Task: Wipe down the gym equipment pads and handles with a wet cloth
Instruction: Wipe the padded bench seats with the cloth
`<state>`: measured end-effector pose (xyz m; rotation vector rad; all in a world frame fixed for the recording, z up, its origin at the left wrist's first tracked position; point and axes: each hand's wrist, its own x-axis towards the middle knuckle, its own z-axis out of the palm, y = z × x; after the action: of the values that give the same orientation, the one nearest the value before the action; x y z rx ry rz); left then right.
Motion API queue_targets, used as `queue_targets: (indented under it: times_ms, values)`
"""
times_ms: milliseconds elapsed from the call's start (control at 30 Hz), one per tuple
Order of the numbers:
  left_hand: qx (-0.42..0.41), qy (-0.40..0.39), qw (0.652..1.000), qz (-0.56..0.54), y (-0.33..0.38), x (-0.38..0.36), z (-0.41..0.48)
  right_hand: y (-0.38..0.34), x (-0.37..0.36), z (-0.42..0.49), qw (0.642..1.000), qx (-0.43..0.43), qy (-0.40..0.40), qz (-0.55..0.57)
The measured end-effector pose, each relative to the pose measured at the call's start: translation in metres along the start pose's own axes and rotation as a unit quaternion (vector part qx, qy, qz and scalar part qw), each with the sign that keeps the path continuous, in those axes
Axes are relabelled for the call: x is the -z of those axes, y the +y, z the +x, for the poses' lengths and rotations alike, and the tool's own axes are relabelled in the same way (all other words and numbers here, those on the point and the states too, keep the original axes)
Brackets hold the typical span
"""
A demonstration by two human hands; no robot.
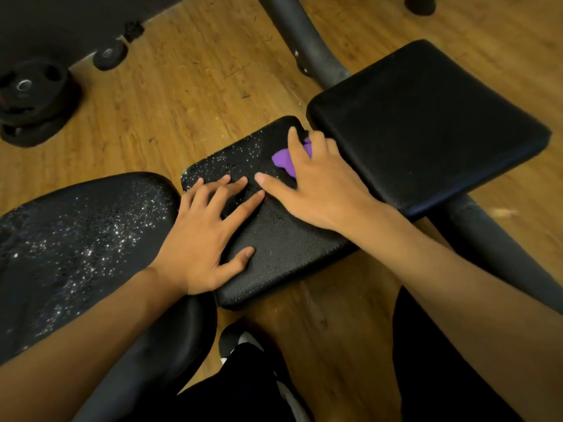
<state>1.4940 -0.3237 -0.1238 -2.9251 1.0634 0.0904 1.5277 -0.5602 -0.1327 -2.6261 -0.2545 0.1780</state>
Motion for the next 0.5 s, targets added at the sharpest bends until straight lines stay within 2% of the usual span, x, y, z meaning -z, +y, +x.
queue_targets:
  times_ms: [67,167,300,500]
  values:
    - [0.003,-0.002,1.0,-0.003,0.001,0.0,-0.001,0.005,-0.005,0.002,1.0,0.014,0.021,-0.004]
    - [0.004,0.0,1.0,-0.007,0.002,0.001,-0.003,0.013,-0.013,-0.045,0.997,0.032,0.066,-0.027]
    - [0.002,0.001,1.0,-0.009,0.001,0.0,-0.001,0.016,-0.015,-0.094,0.998,0.023,0.052,-0.022]
    - [0.005,0.002,1.0,-0.007,0.0,0.002,0.0,0.005,-0.007,-0.001,1.0,0.009,0.016,-0.014]
